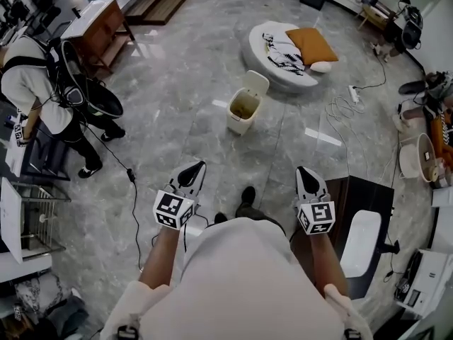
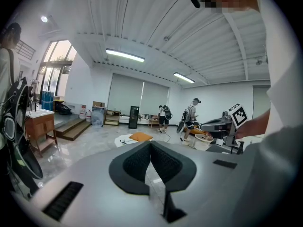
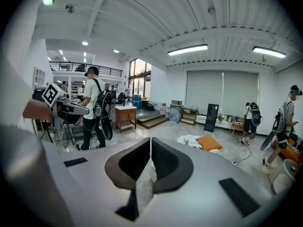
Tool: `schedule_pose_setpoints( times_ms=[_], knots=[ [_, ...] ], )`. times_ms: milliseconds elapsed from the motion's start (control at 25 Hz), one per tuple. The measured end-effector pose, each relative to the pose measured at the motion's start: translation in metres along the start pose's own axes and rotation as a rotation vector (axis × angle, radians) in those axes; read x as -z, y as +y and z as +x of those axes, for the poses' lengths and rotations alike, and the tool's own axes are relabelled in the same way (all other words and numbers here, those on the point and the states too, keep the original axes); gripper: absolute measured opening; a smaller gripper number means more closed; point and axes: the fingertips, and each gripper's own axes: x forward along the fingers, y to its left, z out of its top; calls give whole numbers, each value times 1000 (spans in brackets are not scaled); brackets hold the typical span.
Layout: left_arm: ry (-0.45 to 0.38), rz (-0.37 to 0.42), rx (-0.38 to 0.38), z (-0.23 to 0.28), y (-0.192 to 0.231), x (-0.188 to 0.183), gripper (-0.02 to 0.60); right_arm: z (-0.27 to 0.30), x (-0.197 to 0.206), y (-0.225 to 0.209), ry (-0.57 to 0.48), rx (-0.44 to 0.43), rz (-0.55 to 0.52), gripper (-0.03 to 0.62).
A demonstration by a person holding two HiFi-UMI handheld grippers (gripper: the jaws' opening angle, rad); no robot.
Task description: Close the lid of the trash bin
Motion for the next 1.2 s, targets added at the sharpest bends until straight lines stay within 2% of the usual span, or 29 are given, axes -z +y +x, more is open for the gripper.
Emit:
schedule_pose_setpoints(
  times_ms=[640,1200],
  knots=[
    [19,-6,-78,89,17,-23,17,83,-17,-76,8,-99,-14,34],
    [39,4,-148,148,-1,-33,17,122,-13,-140,-11,-164,-22,34]
  ],
)
